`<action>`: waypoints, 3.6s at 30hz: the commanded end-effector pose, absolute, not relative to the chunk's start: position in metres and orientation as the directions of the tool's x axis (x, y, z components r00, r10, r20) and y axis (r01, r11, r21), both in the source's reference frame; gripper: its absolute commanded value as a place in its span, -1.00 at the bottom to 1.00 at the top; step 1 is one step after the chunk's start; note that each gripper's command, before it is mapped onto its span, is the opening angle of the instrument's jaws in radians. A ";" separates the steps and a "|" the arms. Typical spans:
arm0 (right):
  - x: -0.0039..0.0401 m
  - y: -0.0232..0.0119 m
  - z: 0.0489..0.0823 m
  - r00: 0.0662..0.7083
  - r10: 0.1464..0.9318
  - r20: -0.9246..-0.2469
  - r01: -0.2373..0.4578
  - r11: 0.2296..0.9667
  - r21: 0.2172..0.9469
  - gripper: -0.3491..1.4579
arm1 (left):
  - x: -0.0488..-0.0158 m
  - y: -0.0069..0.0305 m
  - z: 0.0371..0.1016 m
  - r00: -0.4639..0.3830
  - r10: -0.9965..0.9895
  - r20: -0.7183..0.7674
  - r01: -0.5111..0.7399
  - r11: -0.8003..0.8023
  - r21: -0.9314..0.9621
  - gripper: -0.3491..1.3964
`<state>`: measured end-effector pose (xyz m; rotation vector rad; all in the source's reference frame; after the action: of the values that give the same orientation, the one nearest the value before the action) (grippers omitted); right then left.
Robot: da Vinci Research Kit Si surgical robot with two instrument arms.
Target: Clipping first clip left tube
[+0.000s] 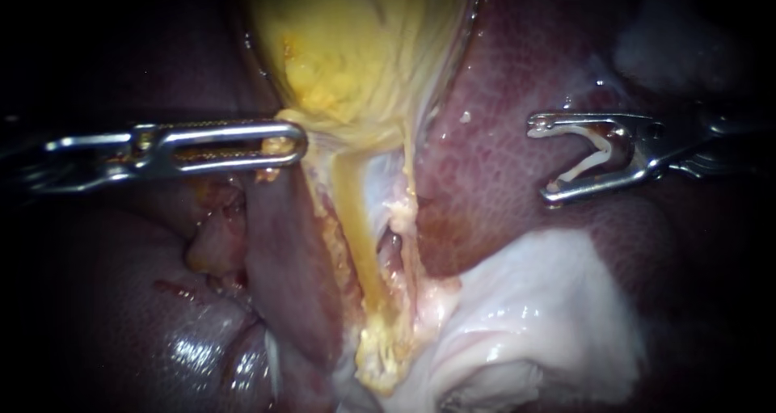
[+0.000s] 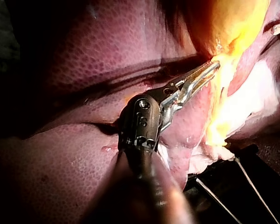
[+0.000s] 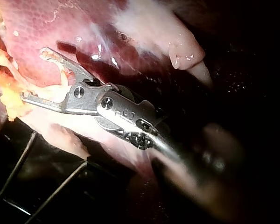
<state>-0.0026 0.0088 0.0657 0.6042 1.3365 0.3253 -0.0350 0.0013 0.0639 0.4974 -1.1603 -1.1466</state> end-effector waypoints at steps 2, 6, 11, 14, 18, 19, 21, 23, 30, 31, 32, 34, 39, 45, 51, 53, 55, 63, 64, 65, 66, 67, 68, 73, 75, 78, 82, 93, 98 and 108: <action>-0.0026 0.0088 0.0657 0.219 0.549 -0.806 0.117 0.806 0.581 0.05 | -0.0342 0.0015 0.0633 -0.047 -0.888 0.457 0.440 0.392 0.808 -1.00; -0.0026 0.0088 0.0657 0.219 0.542 -0.812 0.118 0.811 0.573 0.05 | -0.0335 0.0015 0.0625 -0.053 -0.886 0.460 0.445 0.392 0.805 -1.00; -0.0023 0.0082 0.0659 0.217 0.558 -0.801 0.117 0.800 0.589 0.05 | -0.0336 0.0013 0.0623 -0.057 -0.886 0.461 0.455 0.388 0.802 -1.00; -0.0015 0.0072 0.0663 0.213 0.576 -0.789 0.124 0.785 0.607 0.05 | -0.0336 0.0013 0.0625 -0.058 -0.885 0.461 0.458 0.387 0.800 -1.00; 0.0004 0.0055 0.0669 0.202 0.593 -0.779 0.145 0.769 0.623 0.04 | -0.0335 0.0014 0.0625 -0.059 -0.885 0.461 0.459 0.386 0.800 -1.00; 0.0011 0.0049 0.0672 0.198 0.599 -0.776 0.150 0.764 0.628 0.04 | -0.0335 0.0014 0.0626 -0.059 -0.885 0.462 0.460 0.386 0.800 -1.00; 0.0021 0.0041 0.0676 0.192 0.608 -0.770 0.166 0.753 0.637 0.03 | -0.0335 0.0014 0.0626 -0.060 -0.885 0.462 0.460 0.386 0.800 -1.00; 0.0034 0.0030 0.0681 0.186 0.614 -0.768 0.181 0.746 0.640 0.03 | -0.0335 0.0014 0.0627 -0.060 -0.885 0.462 0.461 0.386 0.799 -1.00; 0.0079 -0.0003 0.0703 0.161 0.641 -0.750 0.216 0.719 0.661 0.03 | -0.0333 0.0015 0.0630 -0.060 -0.885 0.462 0.462 0.385 0.799 -1.00; 0.0084 -0.0007 0.0707 0.158 0.646 -0.747 0.221 0.714 0.664 0.03 | -0.0333 0.0015 0.0630 -0.060 -0.885 0.462 0.462 0.385 0.799 -1.00; 0.0091 -0.0012 0.0713 0.154 0.649 -0.745 0.225 0.712 0.666 0.03 | -0.0333 0.0015 0.0630 -0.059 -0.885 0.461 0.460 0.386 0.800 -1.00; 0.0101 -0.0019 0.0722 0.158 0.657 -0.737 0.230 0.701 0.675 0.03 | -0.0333 0.0015 0.0629 -0.059 -0.885 0.461 0.460 0.386 0.800 -1.00; 0.0123 -0.0033 0.0751 0.173 0.663 -0.728 0.228 0.692 0.685 0.03 | -0.0333 0.0014 0.0628 -0.059 -0.885 0.461 0.459 0.386 0.800 -1.00; 0.0133 -0.0031 0.0775 0.178 0.670 -0.720 0.221 0.686 0.693 0.03 | -0.0335 0.0011 0.0623 -0.057 -0.886 0.460 0.454 0.387 0.803 -1.00; 0.0143 -0.0032 0.0785 0.193 0.669 -0.717 0.213 0.685 0.697 0.03 | -0.0337 0.0010 0.0620 -0.056 -0.887 0.459 0.451 0.388 0.804 -1.00; 0.0147 -0.0034 0.0787 0.196 0.667 -0.718 0.211 0.687 0.696 0.03 | -0.0337 0.0010 0.0619 -0.055 -0.887 0.459 0.449 0.388 0.805 -1.00; 0.0153 -0.0036 0.0791 0.197 0.670 -0.716 0.214 0.683 0.698 0.03 | -0.0337 0.0009 0.0619 -0.055 -0.887 0.459 0.449 0.388 0.805 -1.00; 0.0172 -0.0042 0.0805 0.201 0.674 -0.711 0.222 0.676 0.703 0.03 | -0.0339 0.0008 0.0616 -0.054 -0.887 0.458 0.446 0.389 0.806 -1.00; 0.0176 -0.0043 0.0807 0.202 0.673 -0.712 0.224 0.676 0.702 0.04 | -0.0339 0.0008 0.0616 -0.054 -0.887 0.458 0.446 0.389 0.806 -1.00; 0.0178 -0.0044 0.0807 0.203 0.676 -0.709 0.227 0.672 0.705 0.04 | -0.0340 0.0008 0.0616 -0.054 -0.887 0.458 0.446 0.389 0.806 -1.00; 0.0180 -0.0046 0.0808 0.204 0.675 -0.710 0.229 0.672 0.704 0.04 | -0.0340 0.0008 0.0616 -0.054 -0.887 0.458 0.446 0.389 0.806 -1.00; 0.0182 -0.0048 0.0808 0.205 0.676 -0.707 0.234 0.668 0.707 0.04 | -0.0340 0.0008 0.0616 -0.054 -0.887 0.458 0.446 0.389 0.806 -1.00; 0.0184 -0.0049 0.0809 0.206 0.674 -0.709 0.242 0.667 0.705 0.04 | -0.0340 0.0008 0.0616 -0.054 -0.887 0.458 0.446 0.389 0.806 -1.00; 0.0191 -0.0060 0.0812 0.218 0.682 -0.698 0.273 0.644 0.715 0.04 | -0.0340 0.0008 0.0616 -0.054 -0.887 0.458 0.446 0.388 0.806 -1.00; 0.0192 -0.0064 0.0811 0.223 0.685 -0.693 0.286 0.634 0.719 0.04 | -0.0339 0.0008 0.0616 -0.054 -0.888 0.457 0.445 0.389 0.807 -1.00; 0.0192 -0.0068 0.0807 0.234 0.699 -0.676 0.303 0.608 0.734 0.04 | -0.0337 0.0010 0.0616 -0.053 -0.888 0.457 0.444 0.389 0.807 -1.00; 0.0192 -0.0073 0.0799 0.244 0.707 -0.664 0.332 0.582 0.742 0.04 | -0.0335 0.0011 0.0619 -0.053 -0.888 0.457 0.442 0.389 0.808 -1.00; 0.0193 -0.0080 0.0787 0.245 0.731 -0.637 0.381 0.531 0.757 0.03 | -0.0324 0.0021 0.0636 -0.050 -0.888 0.456 0.439 0.391 0.809 -1.00; 0.0197 -0.0082 0.0788 0.244 0.733 -0.635 0.392 0.524 0.756 0.03 | -0.0324 0.0023 0.0639 -0.051 -0.888 0.456 0.440 0.390 0.809 -1.00; 0.0220 -0.0099 0.0804 0.252 0.722 -0.644 0.405 0.525 0.748 0.01 | -0.0335 0.0024 0.0638 -0.054 -0.888 0.456 0.445 0.387 0.807 -1.00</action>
<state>0.0223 -0.0100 0.0805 1.0759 1.3676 0.2840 -0.0336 0.0024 0.0638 0.4878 -1.1730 -1.1566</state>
